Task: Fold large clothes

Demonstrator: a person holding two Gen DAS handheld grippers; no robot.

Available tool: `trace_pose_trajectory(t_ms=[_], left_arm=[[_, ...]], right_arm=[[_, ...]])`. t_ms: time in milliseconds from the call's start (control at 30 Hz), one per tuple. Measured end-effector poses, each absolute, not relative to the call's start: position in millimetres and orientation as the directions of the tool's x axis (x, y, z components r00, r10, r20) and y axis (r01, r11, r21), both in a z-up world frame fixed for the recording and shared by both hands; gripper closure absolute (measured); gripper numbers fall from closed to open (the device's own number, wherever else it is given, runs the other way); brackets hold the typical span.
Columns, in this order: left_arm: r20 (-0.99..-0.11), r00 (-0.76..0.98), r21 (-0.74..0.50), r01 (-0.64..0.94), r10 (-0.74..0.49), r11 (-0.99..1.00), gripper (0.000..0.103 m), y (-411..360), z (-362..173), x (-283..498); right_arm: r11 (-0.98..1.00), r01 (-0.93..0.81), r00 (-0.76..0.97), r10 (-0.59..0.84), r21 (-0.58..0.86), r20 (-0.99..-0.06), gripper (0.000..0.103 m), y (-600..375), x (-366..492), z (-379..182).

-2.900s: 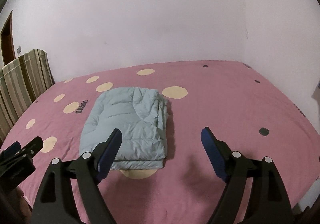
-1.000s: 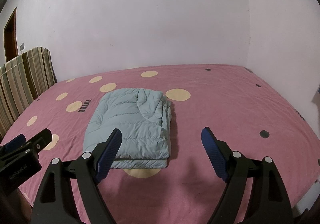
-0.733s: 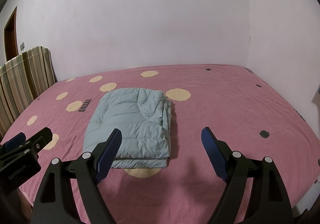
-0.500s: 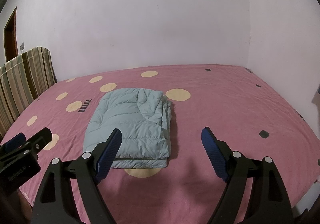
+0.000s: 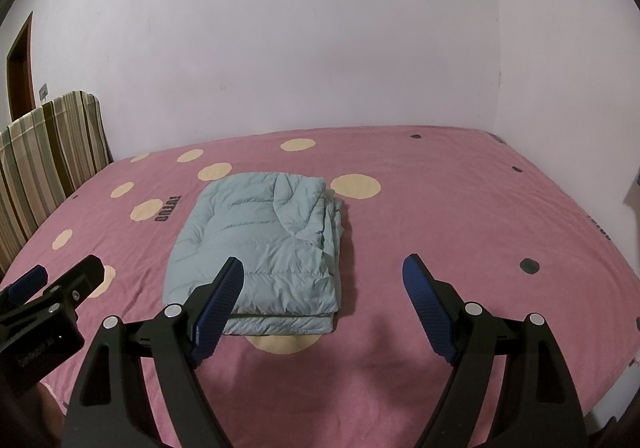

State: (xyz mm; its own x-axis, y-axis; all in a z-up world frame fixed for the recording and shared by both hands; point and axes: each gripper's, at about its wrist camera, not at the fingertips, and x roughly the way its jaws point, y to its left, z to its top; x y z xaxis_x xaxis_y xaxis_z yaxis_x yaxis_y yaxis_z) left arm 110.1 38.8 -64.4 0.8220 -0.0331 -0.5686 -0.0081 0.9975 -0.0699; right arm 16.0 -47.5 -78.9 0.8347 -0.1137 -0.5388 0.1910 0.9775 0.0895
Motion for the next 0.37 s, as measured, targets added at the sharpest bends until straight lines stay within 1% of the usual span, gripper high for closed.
trace_pose_trajectory(t_ms=[167,267,367], left_arm=[[-0.571,0.821,-0.059,-0.022,-0.016,0.998,0.002,43.6,-72.3,119.0],[-0.598,0.801,-0.086,-0.036,-0.023,0.996,0.002,58.8,-81.6,134.6],[-0.627,0.779,-0.111,-0.099,0.008,0.989,0.002,86.3,-97.5,157.3]], right_arm=[[0.976,0.199,0.830,-0.117,0.093,-0.545,0.022,-56.3,22.1,-83.9],[0.968,0.233,0.817,-0.141,0.097,-0.559,0.022,-74.2,31.5,-90.9],[0.958,0.270,0.800,-0.166,0.100,-0.576,0.022,-94.2,41.5,-98.7]])
